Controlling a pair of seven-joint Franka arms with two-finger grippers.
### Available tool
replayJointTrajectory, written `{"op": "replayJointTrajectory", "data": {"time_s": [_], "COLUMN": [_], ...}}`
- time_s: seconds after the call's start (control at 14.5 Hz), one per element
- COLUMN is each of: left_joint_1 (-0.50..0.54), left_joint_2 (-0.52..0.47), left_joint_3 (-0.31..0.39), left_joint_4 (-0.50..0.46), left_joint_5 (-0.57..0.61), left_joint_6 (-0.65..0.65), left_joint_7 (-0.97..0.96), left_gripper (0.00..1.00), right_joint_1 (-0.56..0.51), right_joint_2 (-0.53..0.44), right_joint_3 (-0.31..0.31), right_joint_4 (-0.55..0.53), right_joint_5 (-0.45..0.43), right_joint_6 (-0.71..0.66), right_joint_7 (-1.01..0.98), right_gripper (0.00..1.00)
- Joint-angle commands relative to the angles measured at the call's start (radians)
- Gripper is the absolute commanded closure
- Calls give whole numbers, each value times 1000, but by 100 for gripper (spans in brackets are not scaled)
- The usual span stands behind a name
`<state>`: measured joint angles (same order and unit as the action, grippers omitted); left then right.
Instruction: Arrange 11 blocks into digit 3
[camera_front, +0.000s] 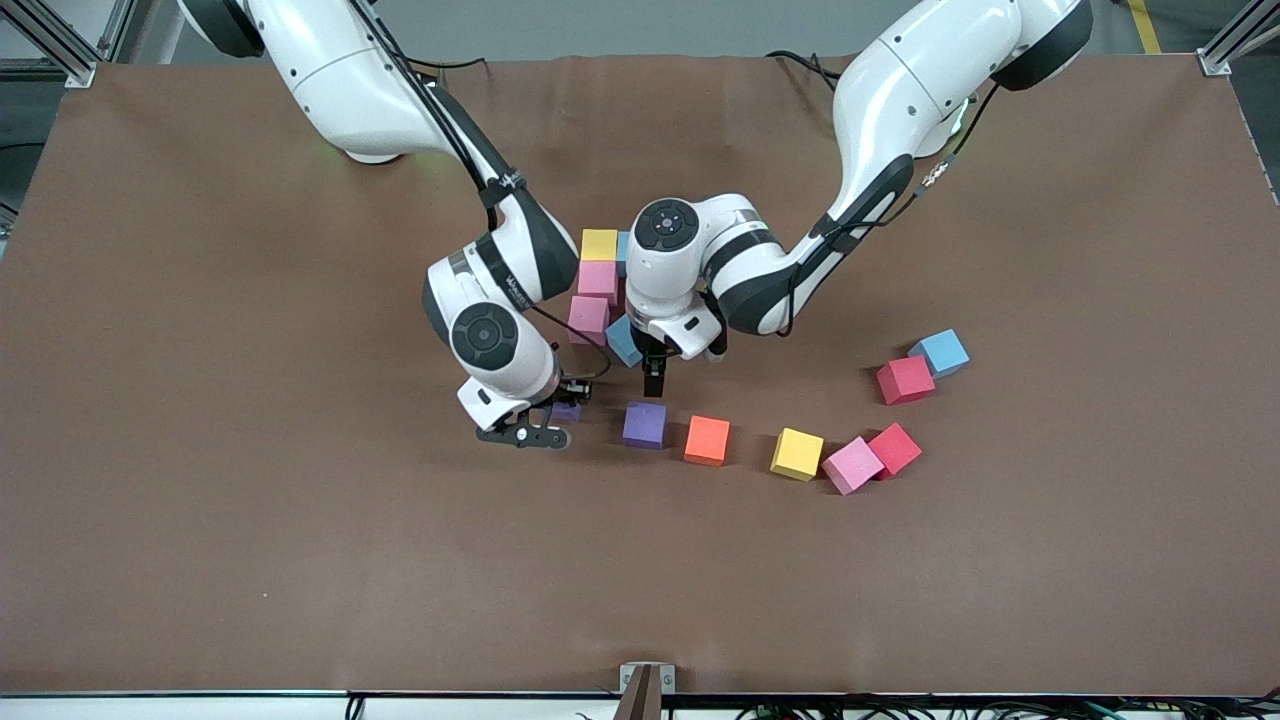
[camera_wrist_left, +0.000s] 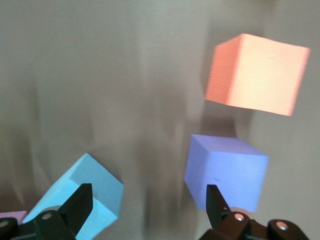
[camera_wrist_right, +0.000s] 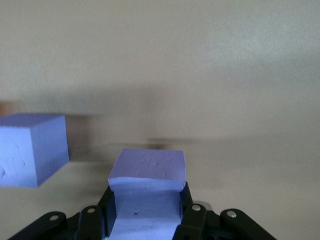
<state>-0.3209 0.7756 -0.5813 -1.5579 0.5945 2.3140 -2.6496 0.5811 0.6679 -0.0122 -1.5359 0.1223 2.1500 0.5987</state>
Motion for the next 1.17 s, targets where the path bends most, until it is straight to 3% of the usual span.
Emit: {"op": "replayJointTrajectory", "data": {"time_s": [0.0,0.34,0.62,0.89,1.1], "left_joint_1": [-4,-15,-20,-93,-110], "left_joint_2": [2,71,129,157,165], "left_joint_3": [3,72,86,164,169], "left_joint_4": [24,120,222,256,256], "left_joint_5": [10,8,7,-2,-4], "left_joint_6": [-18,-7,16,65,74], "left_joint_7": [58,163,163,163,166], "left_gripper": [0,0,0,0,0], "right_joint_1": [13,48,71,77,82], "right_joint_2": [-102,-117,-116,-116,-114], "right_joint_3": [3,3,3,5,5], "right_joint_4": [-163,-272,-288,-306,-319], "right_joint_5": [-21,-21,-18,-15,-10], "right_joint_6": [85,218,235,235,235], "right_joint_7": [-13,-4,9,44,61], "right_gripper": [96,96,96,96,96]}}
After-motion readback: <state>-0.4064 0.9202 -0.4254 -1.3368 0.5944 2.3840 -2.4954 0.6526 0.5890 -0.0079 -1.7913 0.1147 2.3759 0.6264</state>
